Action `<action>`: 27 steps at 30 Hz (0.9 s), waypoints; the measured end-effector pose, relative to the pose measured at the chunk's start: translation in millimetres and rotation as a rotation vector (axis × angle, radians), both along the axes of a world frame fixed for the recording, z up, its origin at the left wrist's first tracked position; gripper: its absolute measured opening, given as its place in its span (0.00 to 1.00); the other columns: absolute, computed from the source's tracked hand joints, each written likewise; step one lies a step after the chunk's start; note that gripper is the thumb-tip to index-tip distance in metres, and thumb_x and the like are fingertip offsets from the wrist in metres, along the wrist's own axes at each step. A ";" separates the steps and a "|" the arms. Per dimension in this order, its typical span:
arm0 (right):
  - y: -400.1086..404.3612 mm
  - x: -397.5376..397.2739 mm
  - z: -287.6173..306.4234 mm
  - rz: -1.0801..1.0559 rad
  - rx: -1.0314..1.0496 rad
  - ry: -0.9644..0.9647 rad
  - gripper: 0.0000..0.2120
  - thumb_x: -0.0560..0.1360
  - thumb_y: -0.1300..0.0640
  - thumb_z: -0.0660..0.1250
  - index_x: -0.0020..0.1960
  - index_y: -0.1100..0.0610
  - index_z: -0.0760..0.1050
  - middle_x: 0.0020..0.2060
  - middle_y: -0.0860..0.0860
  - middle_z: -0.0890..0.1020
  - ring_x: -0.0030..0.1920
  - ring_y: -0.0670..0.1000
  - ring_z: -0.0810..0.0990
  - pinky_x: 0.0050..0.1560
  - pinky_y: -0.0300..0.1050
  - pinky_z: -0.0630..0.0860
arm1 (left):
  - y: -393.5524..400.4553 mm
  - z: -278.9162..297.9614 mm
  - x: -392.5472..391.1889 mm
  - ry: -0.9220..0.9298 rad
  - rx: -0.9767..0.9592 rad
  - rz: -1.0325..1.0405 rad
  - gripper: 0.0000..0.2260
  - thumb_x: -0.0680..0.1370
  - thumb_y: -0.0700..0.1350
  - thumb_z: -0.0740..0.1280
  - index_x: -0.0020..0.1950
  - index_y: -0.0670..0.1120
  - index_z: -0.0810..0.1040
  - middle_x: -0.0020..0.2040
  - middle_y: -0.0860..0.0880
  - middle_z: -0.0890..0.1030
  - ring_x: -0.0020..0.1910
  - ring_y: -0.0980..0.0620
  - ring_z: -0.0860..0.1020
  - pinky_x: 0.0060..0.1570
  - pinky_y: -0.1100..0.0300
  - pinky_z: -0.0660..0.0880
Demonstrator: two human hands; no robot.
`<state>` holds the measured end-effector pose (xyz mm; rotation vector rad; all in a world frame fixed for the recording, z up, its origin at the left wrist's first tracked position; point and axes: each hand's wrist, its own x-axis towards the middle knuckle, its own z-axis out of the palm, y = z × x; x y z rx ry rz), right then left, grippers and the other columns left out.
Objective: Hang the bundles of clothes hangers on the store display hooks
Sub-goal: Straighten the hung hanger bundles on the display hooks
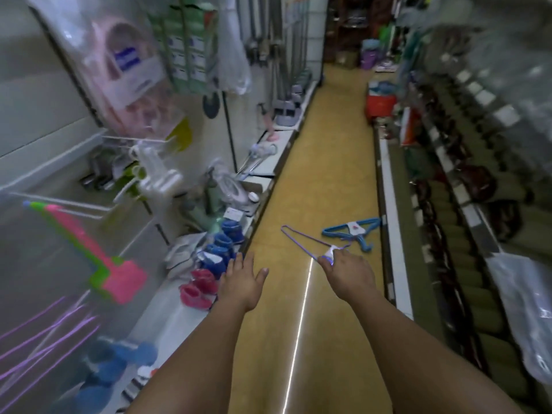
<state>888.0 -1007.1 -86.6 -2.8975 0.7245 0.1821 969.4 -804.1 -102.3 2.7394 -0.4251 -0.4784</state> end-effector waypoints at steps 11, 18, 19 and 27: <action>-168.8 -1.2 -11.2 -0.185 0.018 0.074 0.25 0.81 0.41 0.47 0.64 0.58 0.70 0.61 0.55 0.75 0.61 0.56 0.74 0.65 0.52 0.63 | -184.5 -18.4 47.9 0.011 -0.016 -0.164 0.28 0.81 0.60 0.50 0.79 0.51 0.49 0.79 0.46 0.47 0.78 0.46 0.48 0.74 0.48 0.53; -236.3 20.9 -37.6 -0.282 0.071 0.086 0.25 0.81 0.40 0.47 0.66 0.55 0.68 0.64 0.53 0.73 0.63 0.54 0.73 0.67 0.53 0.61 | -262.6 -37.5 87.2 0.015 0.001 -0.265 0.28 0.82 0.59 0.50 0.79 0.50 0.50 0.79 0.45 0.48 0.78 0.46 0.49 0.73 0.50 0.54; -244.5 25.9 -38.9 -0.287 0.069 0.097 0.25 0.81 0.40 0.47 0.67 0.55 0.68 0.64 0.53 0.73 0.64 0.54 0.72 0.67 0.53 0.61 | -272.8 -40.6 96.0 0.015 -0.003 -0.278 0.28 0.82 0.59 0.51 0.79 0.50 0.50 0.79 0.45 0.48 0.78 0.46 0.49 0.73 0.50 0.54; -314.3 118.1 -47.7 -0.327 0.034 0.111 0.25 0.81 0.41 0.47 0.67 0.57 0.67 0.63 0.55 0.74 0.62 0.56 0.73 0.63 0.50 0.66 | -349.5 -51.9 202.5 0.024 -0.034 -0.336 0.28 0.82 0.59 0.50 0.79 0.50 0.48 0.79 0.46 0.49 0.78 0.47 0.49 0.74 0.50 0.53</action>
